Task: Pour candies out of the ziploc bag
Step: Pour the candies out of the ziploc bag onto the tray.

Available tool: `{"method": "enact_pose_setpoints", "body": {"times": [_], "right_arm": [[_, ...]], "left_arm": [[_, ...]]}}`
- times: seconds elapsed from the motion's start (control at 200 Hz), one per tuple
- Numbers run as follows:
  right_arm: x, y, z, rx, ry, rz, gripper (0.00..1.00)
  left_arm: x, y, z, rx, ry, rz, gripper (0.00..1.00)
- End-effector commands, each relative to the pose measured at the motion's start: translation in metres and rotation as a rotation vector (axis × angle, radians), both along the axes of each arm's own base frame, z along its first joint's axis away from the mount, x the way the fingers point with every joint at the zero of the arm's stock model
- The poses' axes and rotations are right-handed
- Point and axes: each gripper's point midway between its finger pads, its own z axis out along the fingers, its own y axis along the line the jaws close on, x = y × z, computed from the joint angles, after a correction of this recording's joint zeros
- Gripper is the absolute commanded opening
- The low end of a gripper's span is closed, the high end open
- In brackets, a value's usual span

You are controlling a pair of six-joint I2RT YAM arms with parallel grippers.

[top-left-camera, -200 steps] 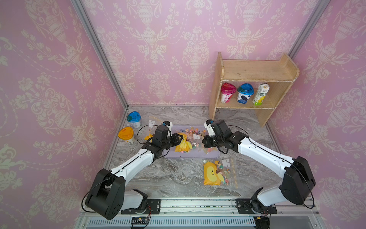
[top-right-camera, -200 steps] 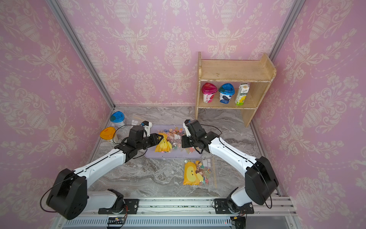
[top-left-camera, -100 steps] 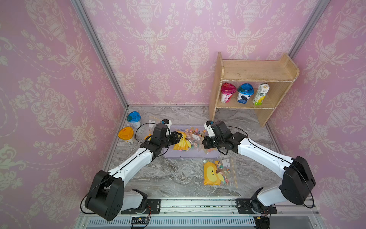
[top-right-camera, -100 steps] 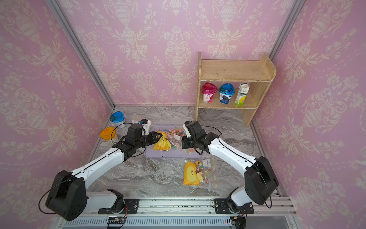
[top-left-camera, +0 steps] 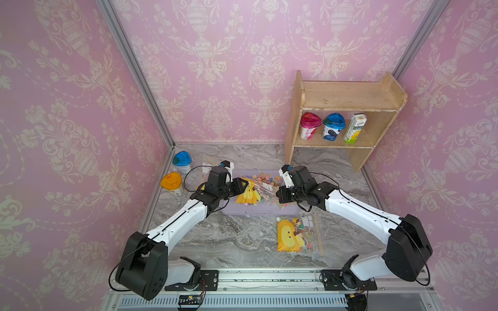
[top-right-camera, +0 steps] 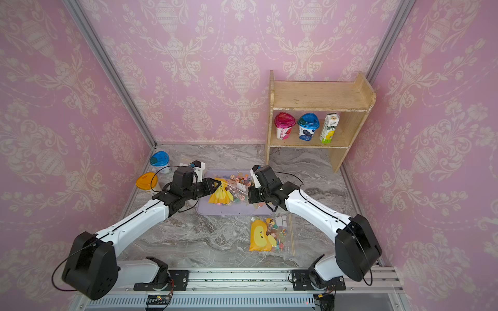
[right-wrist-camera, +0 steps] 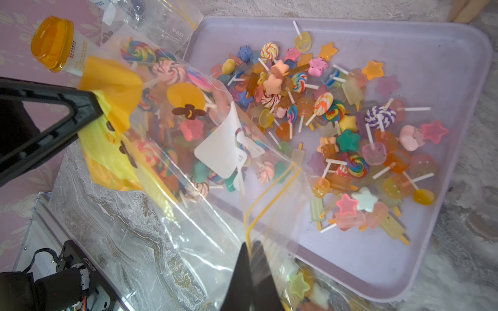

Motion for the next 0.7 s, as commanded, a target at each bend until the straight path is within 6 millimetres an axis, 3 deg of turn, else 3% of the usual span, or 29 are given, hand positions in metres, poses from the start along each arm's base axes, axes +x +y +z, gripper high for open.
{"method": "enact_pose_setpoints", "body": {"times": [0.0,0.22,0.695], "right_arm": [[-0.004,-0.015,0.002,-0.013,0.002,-0.047,0.01],[-0.006,-0.020,-0.010,-0.024,0.029,-0.059,0.01],[-0.006,-0.024,-0.012,-0.018,0.023,-0.070,0.01]], "left_arm": [[0.014,-0.002,0.048,-0.036,-0.139,-0.008,0.00],[0.016,-0.006,0.054,-0.051,-0.136,-0.023,0.00],[0.018,-0.009,0.062,-0.070,-0.143,-0.028,0.00]]}}
